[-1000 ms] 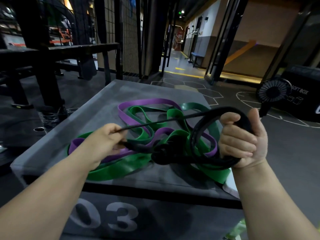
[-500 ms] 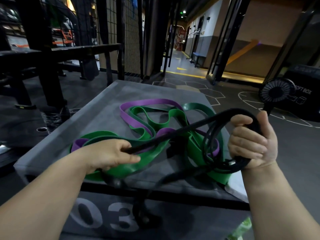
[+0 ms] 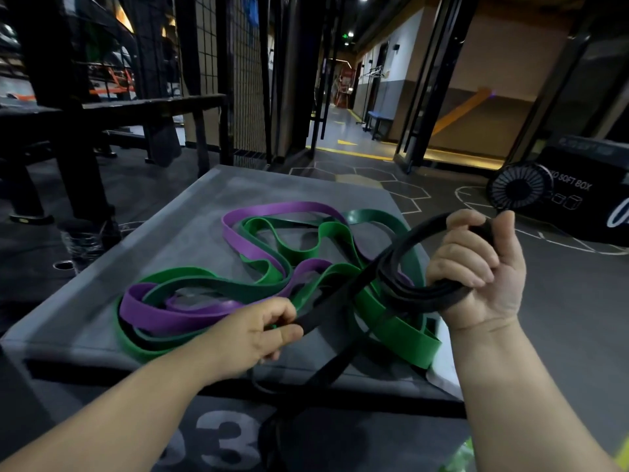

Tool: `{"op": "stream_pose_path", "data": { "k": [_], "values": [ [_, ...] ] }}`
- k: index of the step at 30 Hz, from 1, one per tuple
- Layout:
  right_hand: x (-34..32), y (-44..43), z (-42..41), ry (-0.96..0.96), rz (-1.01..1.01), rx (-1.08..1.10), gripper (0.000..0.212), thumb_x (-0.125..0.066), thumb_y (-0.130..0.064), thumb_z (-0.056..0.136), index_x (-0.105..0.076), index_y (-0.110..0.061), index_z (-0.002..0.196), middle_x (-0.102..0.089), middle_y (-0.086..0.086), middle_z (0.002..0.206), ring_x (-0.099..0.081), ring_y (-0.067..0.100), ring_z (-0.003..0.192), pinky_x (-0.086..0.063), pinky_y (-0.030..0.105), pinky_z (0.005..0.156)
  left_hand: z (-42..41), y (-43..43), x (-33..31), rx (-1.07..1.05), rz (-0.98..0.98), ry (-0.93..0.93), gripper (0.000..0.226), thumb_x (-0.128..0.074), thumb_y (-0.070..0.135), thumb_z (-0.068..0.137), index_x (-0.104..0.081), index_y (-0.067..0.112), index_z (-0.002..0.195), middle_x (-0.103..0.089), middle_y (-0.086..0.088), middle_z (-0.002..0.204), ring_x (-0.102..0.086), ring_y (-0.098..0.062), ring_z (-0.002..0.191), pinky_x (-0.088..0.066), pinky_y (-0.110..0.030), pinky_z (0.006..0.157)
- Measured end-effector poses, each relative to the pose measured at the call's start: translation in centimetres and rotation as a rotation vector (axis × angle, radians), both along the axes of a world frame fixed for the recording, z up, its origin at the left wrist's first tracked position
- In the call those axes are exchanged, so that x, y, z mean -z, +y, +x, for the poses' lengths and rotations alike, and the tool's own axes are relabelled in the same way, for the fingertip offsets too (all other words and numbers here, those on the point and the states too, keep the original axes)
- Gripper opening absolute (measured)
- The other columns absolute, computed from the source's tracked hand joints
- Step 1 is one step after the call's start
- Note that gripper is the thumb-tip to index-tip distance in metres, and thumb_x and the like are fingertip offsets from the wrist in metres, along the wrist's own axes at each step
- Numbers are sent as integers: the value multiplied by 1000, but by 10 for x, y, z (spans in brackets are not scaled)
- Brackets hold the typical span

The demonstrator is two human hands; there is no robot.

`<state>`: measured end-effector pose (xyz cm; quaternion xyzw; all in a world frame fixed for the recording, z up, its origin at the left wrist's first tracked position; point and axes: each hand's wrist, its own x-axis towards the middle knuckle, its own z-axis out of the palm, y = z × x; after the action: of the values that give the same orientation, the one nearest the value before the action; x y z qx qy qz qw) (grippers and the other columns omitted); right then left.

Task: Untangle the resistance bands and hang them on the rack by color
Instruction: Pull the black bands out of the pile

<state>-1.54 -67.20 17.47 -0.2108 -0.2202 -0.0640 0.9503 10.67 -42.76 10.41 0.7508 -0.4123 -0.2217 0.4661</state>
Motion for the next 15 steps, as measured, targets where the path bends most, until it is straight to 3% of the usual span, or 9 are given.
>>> {"op": "stream_pose_path", "data": {
  "k": [3,5,9,12,15],
  "values": [
    [1,-5,2,23,75,41,30,-56,-37,96,-52,-7,96,-43,1,54,-38,8,46,-37,24,47,-7,-3,-1,38,-26,130,9,-63,5,89,-56,7,94,-60,3,63,-55,-7,59,-47,-20,59],
    [4,-12,2,51,114,69,30,-57,-37,95,-53,-8,94,-49,4,53,-37,9,43,-41,26,45,-11,-2,-1,92,-26,230,17,-61,-5,88,-59,5,102,-65,2,75,-61,-8,68,-51,-22,67],
    [2,-7,5,122,122,270,27,-56,-38,93,-55,-12,86,-43,-5,52,-41,8,38,-40,22,42,-17,-3,-7,69,-178,436,20,-65,-1,85,-66,9,102,-72,-3,91,-66,-13,88,-52,-31,85],
    [-3,8,10,203,14,466,19,-52,-34,91,-51,-17,82,-37,-9,55,-34,4,41,-36,17,45,-23,-6,-13,-30,-277,625,20,-69,5,81,-70,15,99,-72,-2,85,-65,-12,76,-52,-31,73],
    [-1,24,17,260,-110,580,11,-53,-25,88,-45,-19,82,-37,-8,61,-34,5,46,-37,18,48,-31,-8,-18,-20,-308,678,24,-62,13,77,-72,16,98,-66,-2,78,-60,-11,66,-53,-26,59]
  ]
}}
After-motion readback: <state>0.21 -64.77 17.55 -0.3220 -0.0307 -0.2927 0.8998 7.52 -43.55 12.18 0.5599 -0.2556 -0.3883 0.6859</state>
